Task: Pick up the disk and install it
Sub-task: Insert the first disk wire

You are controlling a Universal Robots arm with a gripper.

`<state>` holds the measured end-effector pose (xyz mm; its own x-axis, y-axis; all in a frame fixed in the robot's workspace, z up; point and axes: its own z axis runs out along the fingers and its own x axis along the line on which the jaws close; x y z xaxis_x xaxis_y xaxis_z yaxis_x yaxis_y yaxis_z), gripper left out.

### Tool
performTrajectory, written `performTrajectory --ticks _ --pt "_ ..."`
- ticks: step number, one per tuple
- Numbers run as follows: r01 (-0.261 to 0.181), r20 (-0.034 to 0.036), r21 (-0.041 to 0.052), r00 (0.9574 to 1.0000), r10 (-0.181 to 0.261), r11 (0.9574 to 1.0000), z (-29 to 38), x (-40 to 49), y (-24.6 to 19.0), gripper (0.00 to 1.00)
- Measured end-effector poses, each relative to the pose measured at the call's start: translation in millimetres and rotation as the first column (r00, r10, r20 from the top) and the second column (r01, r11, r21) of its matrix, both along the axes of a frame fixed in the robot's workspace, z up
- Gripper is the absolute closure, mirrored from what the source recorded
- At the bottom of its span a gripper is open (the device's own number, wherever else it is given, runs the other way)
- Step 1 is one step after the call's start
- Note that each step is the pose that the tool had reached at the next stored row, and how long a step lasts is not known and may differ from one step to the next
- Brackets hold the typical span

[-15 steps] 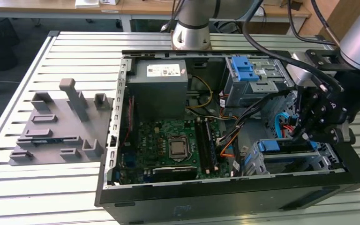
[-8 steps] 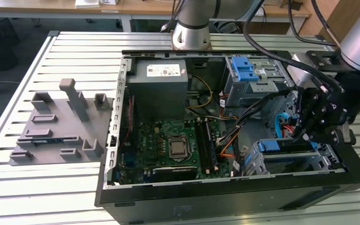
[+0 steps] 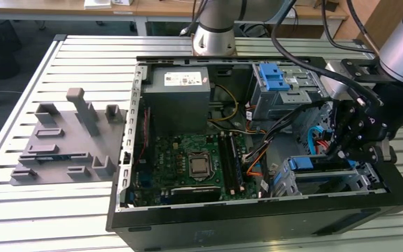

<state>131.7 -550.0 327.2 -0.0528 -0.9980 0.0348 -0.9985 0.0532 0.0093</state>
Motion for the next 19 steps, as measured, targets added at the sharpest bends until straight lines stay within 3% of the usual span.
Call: performTrajectory --ticks 5,6,10,13,15,19 --pt "0.0 -0.0001 0.0016 1.0 0.0 1.0 -0.3 0.0 0.0 0.82" --pt "0.0 0.0 0.0019 1.0 0.0 1.0 0.7 0.0 0.0 0.76" --pt "0.0 0.0 0.0017 1.0 0.0 1.0 6.6 0.0 0.5 0.76" --pt "0.0 0.0 0.0016 1.0 0.0 1.0 9.1 0.0 1.0 0.78" --pt "0.0 0.0 0.0019 1.0 0.0 1.0 9.6 0.0 1.0 0.89" --pt "0.0 0.0 0.0016 1.0 0.0 1.0 9.9 0.0 1.1 0.89"
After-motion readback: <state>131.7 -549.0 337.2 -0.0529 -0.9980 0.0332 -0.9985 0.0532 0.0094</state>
